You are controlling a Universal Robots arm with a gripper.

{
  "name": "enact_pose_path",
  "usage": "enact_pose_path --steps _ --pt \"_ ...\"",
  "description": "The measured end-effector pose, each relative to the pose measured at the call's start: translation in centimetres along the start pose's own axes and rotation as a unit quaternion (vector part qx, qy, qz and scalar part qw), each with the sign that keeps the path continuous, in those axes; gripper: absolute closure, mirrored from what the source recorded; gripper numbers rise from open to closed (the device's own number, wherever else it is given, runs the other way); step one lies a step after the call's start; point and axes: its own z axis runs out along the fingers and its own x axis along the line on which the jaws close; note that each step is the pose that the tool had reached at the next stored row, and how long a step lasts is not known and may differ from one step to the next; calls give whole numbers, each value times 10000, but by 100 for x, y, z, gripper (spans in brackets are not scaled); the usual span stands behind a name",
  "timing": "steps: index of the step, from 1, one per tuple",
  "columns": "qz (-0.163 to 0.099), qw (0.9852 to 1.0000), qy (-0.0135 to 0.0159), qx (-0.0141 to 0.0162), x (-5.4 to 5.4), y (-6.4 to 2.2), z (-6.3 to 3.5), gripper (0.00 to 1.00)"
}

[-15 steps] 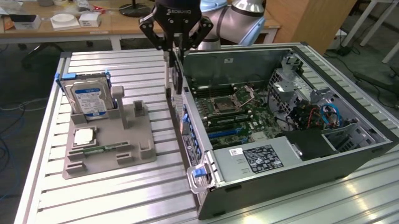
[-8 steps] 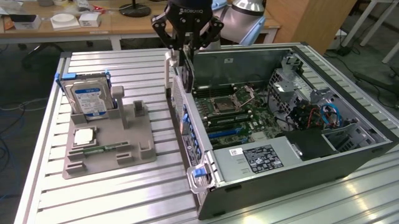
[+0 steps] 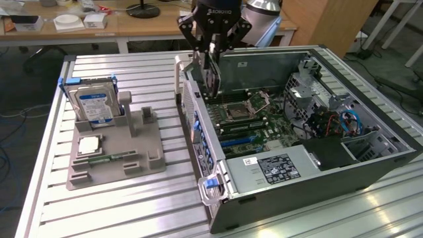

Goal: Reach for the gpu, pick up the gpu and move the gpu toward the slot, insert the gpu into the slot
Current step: 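Pick up the gpu and move the gpu toward the slot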

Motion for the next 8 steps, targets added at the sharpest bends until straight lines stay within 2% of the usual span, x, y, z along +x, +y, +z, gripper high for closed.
enact_pose_path --steps 8 --pt "-1 10000 -2 1 -272 5 -4 74"
